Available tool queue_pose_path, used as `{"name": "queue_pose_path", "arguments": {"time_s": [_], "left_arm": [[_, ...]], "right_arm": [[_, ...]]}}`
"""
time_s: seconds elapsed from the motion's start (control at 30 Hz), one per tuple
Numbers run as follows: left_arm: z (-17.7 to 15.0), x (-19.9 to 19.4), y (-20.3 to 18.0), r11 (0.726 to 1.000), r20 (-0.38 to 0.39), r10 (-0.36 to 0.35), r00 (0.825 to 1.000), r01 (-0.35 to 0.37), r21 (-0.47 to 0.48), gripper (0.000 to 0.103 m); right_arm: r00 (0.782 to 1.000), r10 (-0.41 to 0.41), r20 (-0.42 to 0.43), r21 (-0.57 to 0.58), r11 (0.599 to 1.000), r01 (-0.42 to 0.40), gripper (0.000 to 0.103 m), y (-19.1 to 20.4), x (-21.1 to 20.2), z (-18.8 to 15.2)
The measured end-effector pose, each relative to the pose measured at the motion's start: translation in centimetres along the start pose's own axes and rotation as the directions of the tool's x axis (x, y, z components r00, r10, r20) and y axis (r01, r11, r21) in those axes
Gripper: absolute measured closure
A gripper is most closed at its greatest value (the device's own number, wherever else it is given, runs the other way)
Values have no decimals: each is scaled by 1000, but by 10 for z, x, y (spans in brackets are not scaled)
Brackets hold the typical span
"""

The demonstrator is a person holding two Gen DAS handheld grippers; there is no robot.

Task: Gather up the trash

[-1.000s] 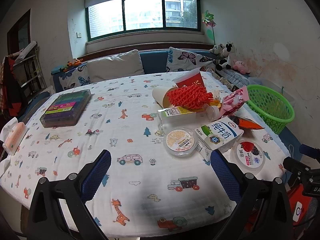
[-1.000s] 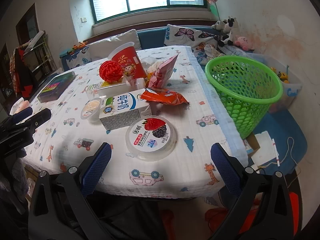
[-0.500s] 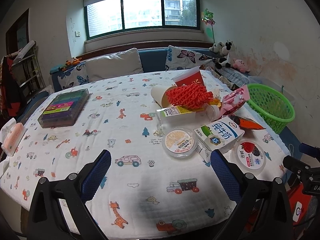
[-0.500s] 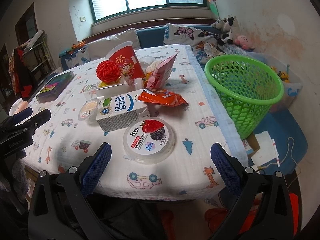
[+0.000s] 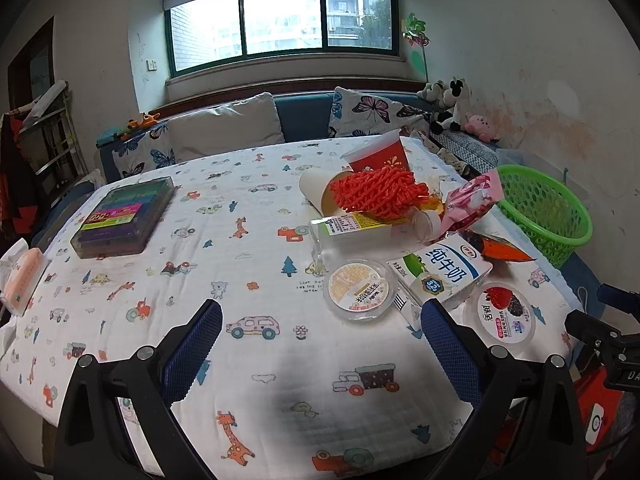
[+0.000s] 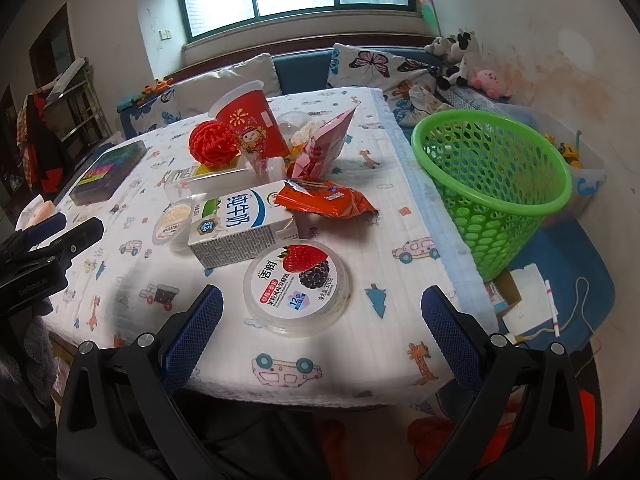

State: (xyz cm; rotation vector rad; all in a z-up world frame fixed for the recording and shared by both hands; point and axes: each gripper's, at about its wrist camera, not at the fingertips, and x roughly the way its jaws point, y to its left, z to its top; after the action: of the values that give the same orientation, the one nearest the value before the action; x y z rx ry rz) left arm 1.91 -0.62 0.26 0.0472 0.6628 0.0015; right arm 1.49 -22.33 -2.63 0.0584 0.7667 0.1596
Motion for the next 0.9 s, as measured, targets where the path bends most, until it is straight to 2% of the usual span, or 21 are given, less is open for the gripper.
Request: {"name": "queue_pose_path", "arguments": {"time_s": [0.53,0.9], "left_arm": [[5,15,1,1000,-32,-9,999,10,9,6],[8,31,-3,999,-60,-25,998,28,38,6]], "right_arm": [[1000,0,-11,3,1000,0,5,-11,17,14],[995,54,-84,-11,998,-55,5,-7,46,1]]}}
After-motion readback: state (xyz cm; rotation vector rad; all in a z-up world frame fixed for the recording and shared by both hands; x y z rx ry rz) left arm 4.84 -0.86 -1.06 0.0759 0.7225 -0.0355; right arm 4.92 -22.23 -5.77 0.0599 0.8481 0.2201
